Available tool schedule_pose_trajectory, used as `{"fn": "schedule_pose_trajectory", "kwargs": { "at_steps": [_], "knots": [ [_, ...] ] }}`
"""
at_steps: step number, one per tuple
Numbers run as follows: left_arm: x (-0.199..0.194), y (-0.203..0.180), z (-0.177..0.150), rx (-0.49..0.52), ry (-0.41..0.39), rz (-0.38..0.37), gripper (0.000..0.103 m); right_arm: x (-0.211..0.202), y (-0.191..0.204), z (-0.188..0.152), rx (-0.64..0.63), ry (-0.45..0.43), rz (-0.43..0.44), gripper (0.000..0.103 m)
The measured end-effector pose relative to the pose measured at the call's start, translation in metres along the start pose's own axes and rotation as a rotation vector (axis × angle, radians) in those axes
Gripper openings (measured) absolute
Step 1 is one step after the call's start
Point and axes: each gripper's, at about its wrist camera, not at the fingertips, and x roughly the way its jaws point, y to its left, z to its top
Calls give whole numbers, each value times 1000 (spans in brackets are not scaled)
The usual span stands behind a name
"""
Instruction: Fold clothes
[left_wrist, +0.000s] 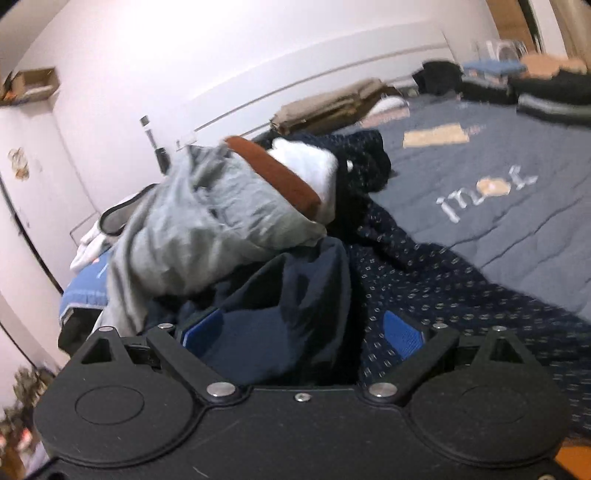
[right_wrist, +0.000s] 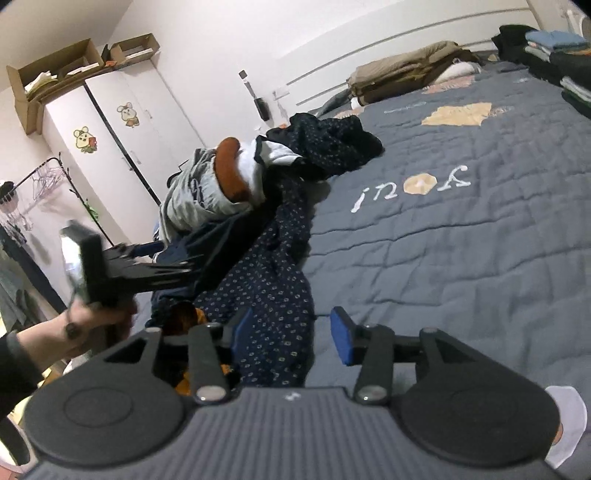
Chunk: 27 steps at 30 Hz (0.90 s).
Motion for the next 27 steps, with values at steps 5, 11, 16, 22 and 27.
{"fn": "schedule_pose_trajectory", "kwargs": {
  "at_steps": [5, 11, 16, 22, 27],
  "knots": [
    [45, -6, -6, 103, 73, 30, 48, 3, -10, -2, 24, 20, -22, 48],
    [62, 66, -6, 1, 110, 107, 12, 3, -8, -3, 17, 28, -3, 48],
    [60, 149, -19, -116, 134, 207, 12, 5, -7, -5, 8, 42, 5, 48],
    [50, 220, -40, -252, 171, 381, 12, 3, -10, -4, 9, 40, -2, 48],
    [42, 267, -68, -334, 237, 474, 12, 1, -12, -2, 17, 31, -1, 48]
  ]
}}
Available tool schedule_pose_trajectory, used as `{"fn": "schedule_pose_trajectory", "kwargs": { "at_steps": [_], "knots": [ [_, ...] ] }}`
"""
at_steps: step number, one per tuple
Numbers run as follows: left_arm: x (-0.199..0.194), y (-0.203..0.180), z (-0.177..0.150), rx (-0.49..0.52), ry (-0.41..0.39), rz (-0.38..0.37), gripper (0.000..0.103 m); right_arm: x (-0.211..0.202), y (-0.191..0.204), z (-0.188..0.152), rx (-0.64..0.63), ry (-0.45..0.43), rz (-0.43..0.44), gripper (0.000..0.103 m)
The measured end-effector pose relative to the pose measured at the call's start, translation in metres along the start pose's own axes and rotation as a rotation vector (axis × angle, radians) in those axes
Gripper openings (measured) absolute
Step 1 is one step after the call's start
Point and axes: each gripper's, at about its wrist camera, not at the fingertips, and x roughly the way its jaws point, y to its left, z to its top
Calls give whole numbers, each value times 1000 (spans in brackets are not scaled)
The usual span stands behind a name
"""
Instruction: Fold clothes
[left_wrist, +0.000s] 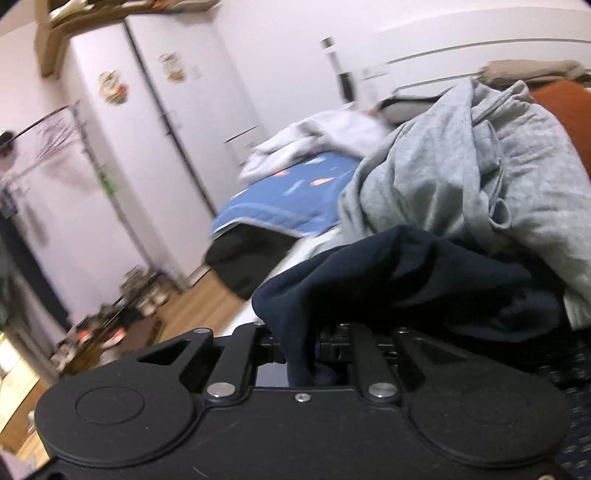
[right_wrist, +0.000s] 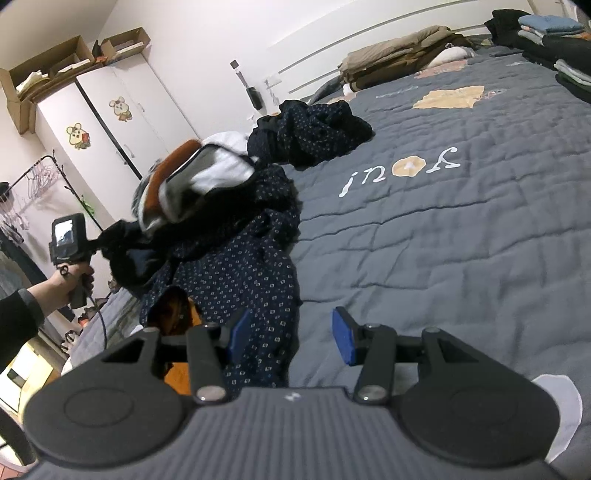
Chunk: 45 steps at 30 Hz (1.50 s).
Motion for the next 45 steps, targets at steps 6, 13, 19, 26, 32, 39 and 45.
{"fn": "schedule_pose_trajectory", "kwargs": {
  "at_steps": [6, 13, 19, 26, 32, 39, 45],
  "knots": [
    [8, 31, -21, -89, 108, 26, 16, -1, -4, 1, 5, 0, -4, 48],
    [-58, 30, -56, -182, 120, -140, 89, 6, -3, 0, -6, 26, 3, 57],
    [-151, -9, -93, -296, 114, -509, 102, 46, -1, 10, -1, 73, -20, 68],
    [-133, -72, -98, -474, 293, -663, 103, 123, 9, 32, 7, 124, -17, 74],
    [-105, -93, -108, -585, 364, -693, 103, 174, 5, 34, 37, 172, -72, 85],
    [-108, -125, -105, -480, 314, -791, 46, 208, 35, 30, 53, 259, 97, 8],
    [-131, -109, -98, -463, 181, -842, 24, 178, 56, 31, 138, 142, 259, 7]
  ]
}}
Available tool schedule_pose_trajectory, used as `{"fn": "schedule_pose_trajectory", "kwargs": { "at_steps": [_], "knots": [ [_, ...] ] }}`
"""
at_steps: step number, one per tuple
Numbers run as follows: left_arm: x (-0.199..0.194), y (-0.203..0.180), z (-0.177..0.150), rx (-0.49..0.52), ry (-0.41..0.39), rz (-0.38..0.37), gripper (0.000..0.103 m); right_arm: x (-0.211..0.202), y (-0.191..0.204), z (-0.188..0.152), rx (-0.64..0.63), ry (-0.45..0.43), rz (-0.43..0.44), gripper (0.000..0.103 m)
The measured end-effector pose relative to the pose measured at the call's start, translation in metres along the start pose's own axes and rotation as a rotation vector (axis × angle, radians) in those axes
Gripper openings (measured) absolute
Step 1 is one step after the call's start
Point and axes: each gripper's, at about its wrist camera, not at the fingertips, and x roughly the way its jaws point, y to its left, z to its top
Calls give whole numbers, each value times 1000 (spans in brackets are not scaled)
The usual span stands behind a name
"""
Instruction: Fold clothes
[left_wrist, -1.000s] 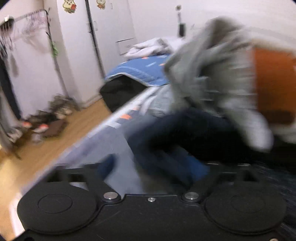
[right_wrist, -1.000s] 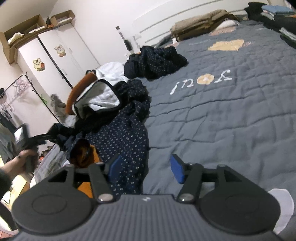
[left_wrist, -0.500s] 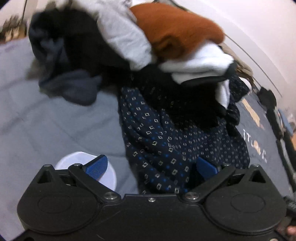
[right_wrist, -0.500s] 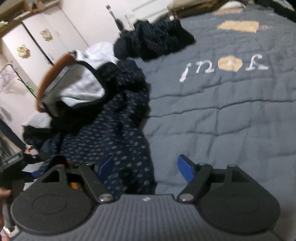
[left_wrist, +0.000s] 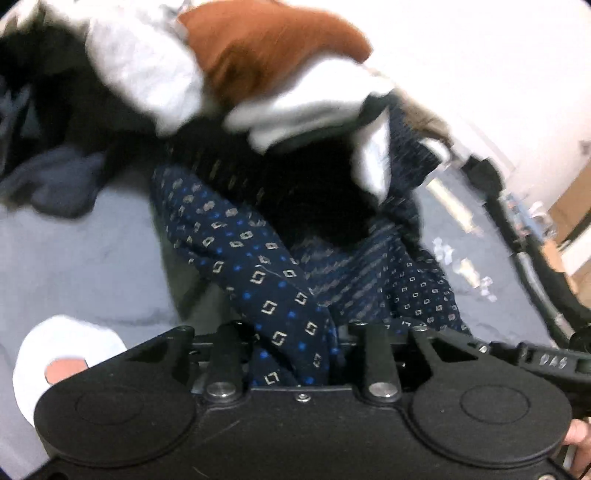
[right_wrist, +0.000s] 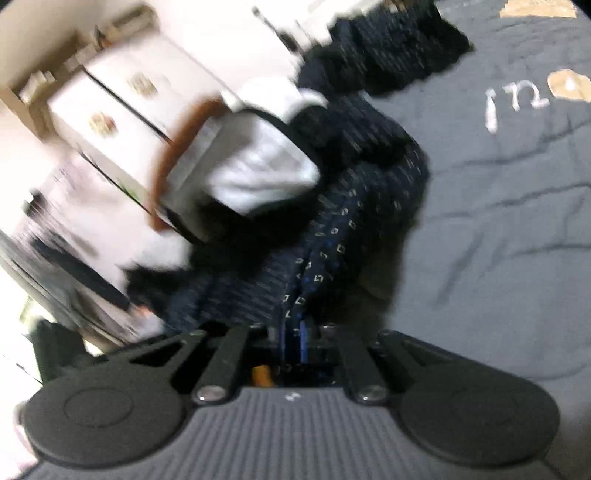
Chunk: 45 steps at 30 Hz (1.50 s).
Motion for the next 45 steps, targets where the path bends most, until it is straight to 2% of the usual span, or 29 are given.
{"fn": "schedule_pose_trajectory", "kwargs": {
  "at_steps": [5, 9, 14, 18, 22, 25, 29, 32, 38, 42, 45],
  "knots": [
    [-31, -24, 8, 100, -103, -25, 21, -45, 25, 10, 25, -117, 99, 6],
    [-54, -47, 13, 140, -157, -88, 20, -80, 44, 19, 37, -178, 170, 6],
    [-88, -86, 26, 161, -221, -194, 19, -123, 76, 37, 32, -280, 266, 6],
    [-124, -130, 45, 212, -282, -294, 19, -182, 104, 62, -14, -379, 310, 6],
    [-149, -183, 53, 270, -327, -392, 19, -251, 129, 80, -76, -483, 318, 6],
    [-166, -234, 48, 337, -340, -476, 19, -297, 143, 84, -124, -547, 299, 6],
    [-173, -291, 27, 378, -316, -569, 19, -357, 148, 78, -145, -613, 245, 6],
    [-170, -321, -5, 369, -267, -632, 19, -401, 127, 60, -102, -662, 180, 6],
    [-152, -369, -91, 381, -158, -741, 19, -469, 83, 20, -15, -747, 62, 6],
    [-150, -407, -118, 406, -121, -866, 19, -516, 73, 5, 3, -842, 14, 6],
    [-156, -441, -133, 479, -118, -952, 19, -548, 72, -5, -29, -894, -45, 6]
  ]
}}
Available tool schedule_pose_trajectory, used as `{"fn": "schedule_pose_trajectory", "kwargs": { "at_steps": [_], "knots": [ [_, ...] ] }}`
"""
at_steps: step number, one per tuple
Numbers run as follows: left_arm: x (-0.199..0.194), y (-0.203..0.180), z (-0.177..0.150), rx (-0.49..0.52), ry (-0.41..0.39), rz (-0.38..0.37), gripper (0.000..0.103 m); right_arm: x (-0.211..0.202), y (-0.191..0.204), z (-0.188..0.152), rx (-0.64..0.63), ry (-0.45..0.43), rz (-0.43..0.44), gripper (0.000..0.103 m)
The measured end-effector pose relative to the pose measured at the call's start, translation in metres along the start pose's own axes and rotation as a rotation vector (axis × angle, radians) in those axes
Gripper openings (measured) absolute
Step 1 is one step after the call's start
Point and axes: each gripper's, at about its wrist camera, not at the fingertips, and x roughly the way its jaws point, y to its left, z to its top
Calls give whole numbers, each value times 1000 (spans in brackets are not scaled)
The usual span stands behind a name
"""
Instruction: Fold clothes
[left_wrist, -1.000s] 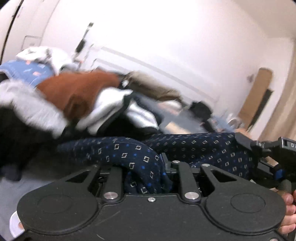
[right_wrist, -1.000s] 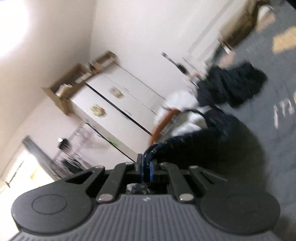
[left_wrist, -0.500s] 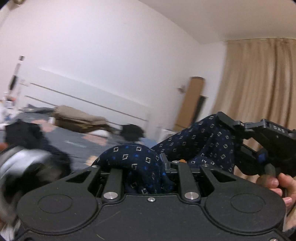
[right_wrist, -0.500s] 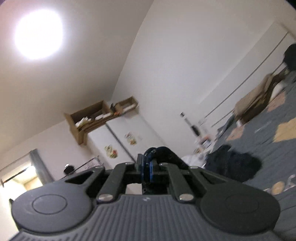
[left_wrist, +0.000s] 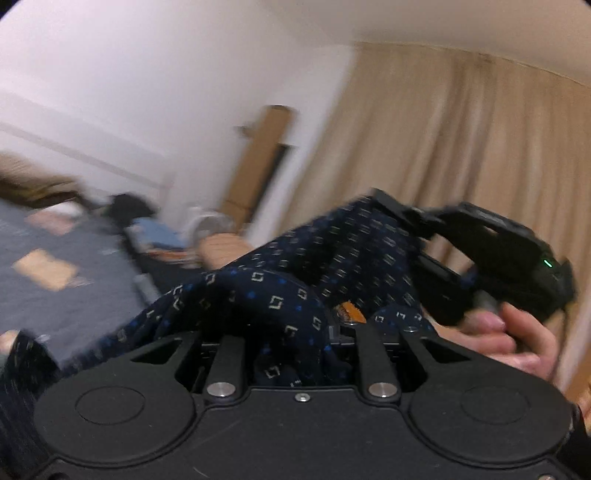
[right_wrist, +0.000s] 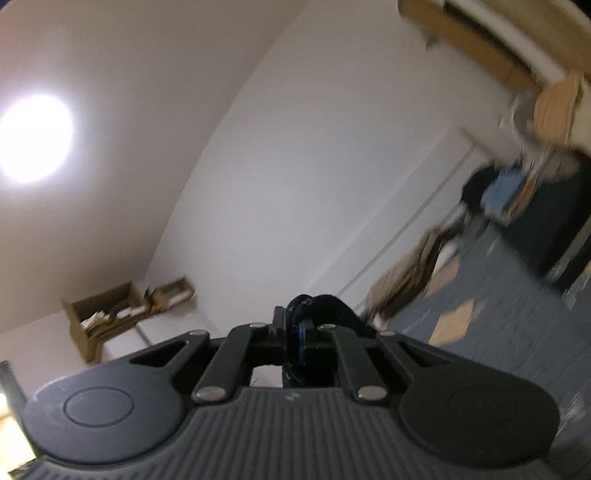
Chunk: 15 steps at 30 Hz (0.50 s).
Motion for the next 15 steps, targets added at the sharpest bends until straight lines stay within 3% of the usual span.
{"fn": "schedule_pose_trajectory", "kwargs": {
  "at_steps": [2, 3, 6, 9, 11, 13, 15],
  "knots": [
    [14, -1, -6, -36, 40, 6, 19, -14, -3, 8, -55, 3, -44, 6],
    [18, 4, -14, -62, 78, 15, 20, -16, -8, 7, -70, 47, -81, 7],
    [34, 31, -54, -95, 220, 135, 31, -7, -34, -20, -144, 208, -263, 10],
    [28, 62, -97, -63, 337, 277, 43, 8, -66, -58, -193, 356, -419, 23],
    [13, 84, -119, -24, 386, 361, 68, 11, -81, -76, -159, 379, -442, 36],
    [-6, 103, -129, 0, 395, 395, 69, 11, -83, -88, -148, 361, -415, 48],
    [-23, 132, -130, -53, 407, 411, 69, 11, -80, -97, -158, 338, -375, 61]
  ]
}}
